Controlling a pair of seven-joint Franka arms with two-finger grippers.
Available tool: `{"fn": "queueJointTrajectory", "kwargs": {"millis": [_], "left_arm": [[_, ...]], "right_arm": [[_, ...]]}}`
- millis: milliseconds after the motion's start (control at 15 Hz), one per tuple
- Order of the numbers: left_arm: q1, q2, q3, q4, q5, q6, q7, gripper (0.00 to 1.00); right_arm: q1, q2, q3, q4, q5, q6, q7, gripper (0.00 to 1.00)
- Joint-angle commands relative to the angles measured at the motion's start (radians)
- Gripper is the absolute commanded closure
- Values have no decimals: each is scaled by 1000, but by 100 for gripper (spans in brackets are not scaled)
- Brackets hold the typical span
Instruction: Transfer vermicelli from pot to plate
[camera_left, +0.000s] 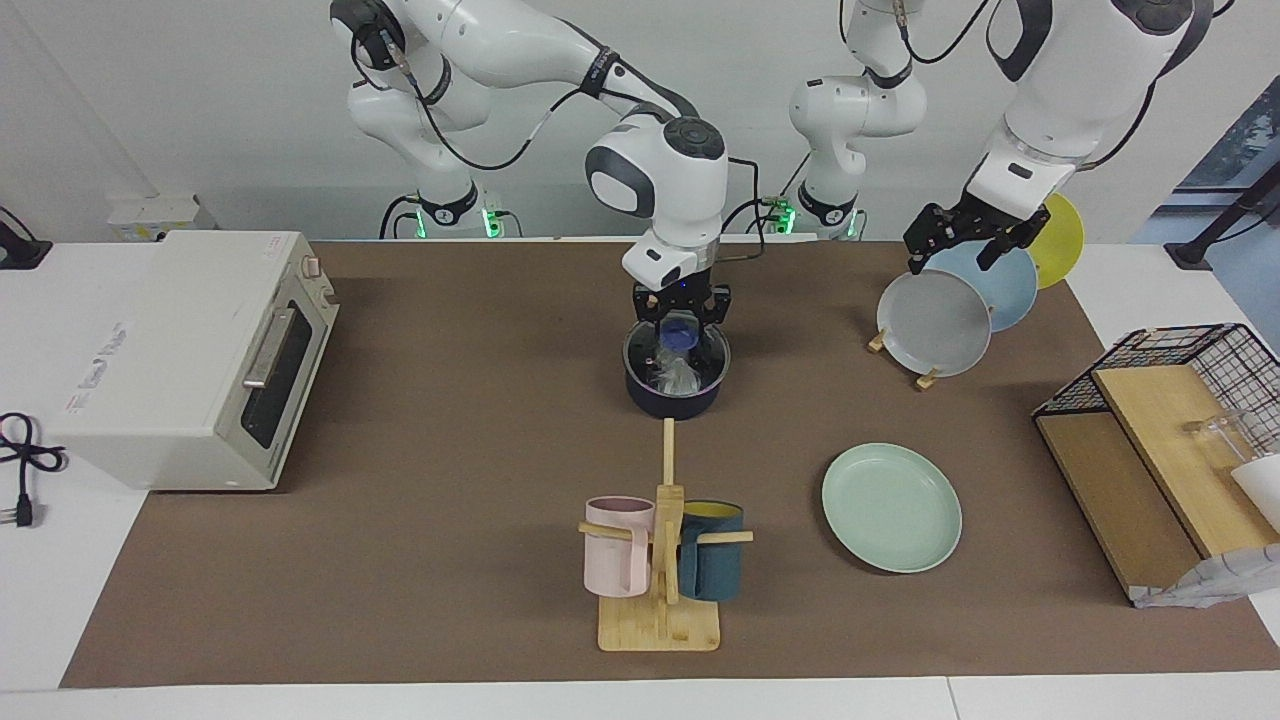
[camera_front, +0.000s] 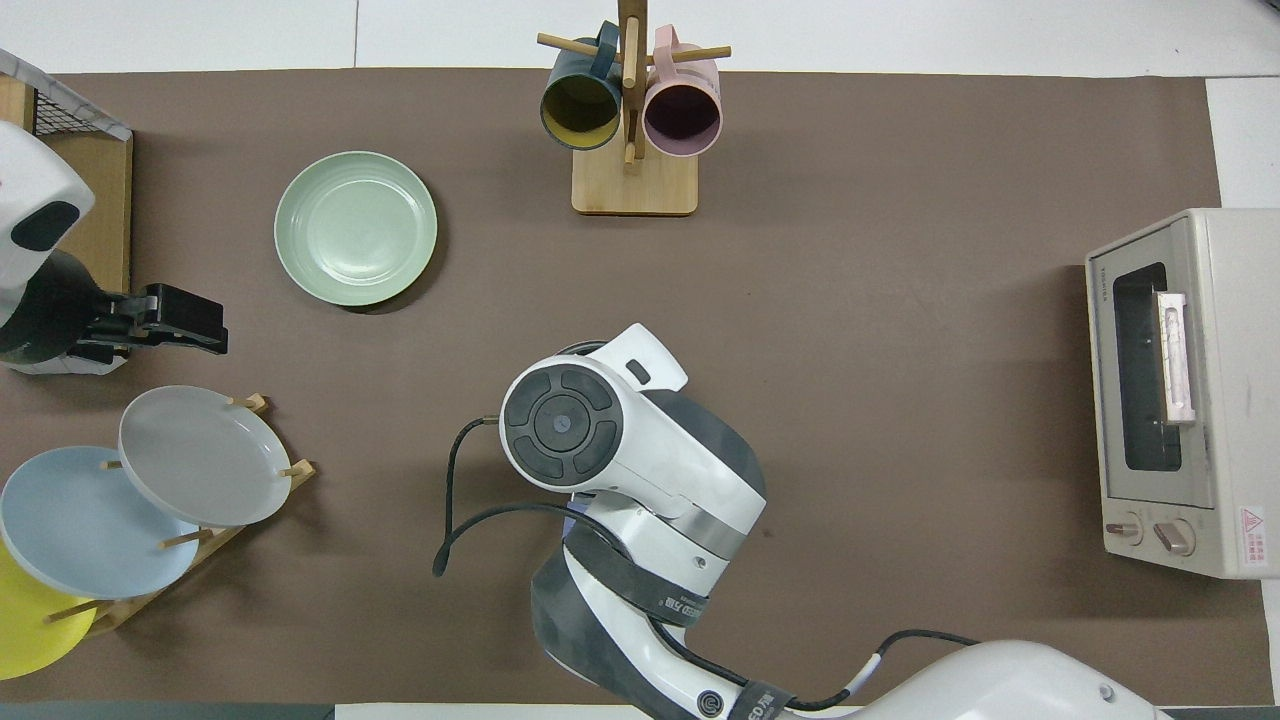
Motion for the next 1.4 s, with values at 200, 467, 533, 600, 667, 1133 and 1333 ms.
{"fn": "queueJointTrajectory", "kwargs": {"millis": [200, 467, 533, 600, 667, 1133, 1333], "left_arm": [[8, -3, -3, -1, 11, 25, 7, 0], [8, -3, -3, 1, 11, 24, 5, 0], [8, -3, -3, 1, 11, 24, 5, 0], [8, -3, -3, 1, 11, 25, 3, 0], [8, -2, -3, 4, 9, 25, 2, 0], [-111, 17, -16, -12, -15, 71, -62, 0], [-219, 17, -16, -102, -49, 206, -147, 0]], "right_arm": [[-21, 10, 19, 34, -34, -18, -16, 68], [-22, -54, 1, 76, -16, -96, -134, 69], [-42, -77, -11, 76, -8, -125, -180, 69], [-62, -103, -25, 76, 15, -156, -246, 69], [-76, -122, -47, 74, 47, -167, -303, 69], [-116, -240, -344, -38, 163, -200, -721, 69], [-117, -275, -528, -143, 275, -115, -949, 69]]}}
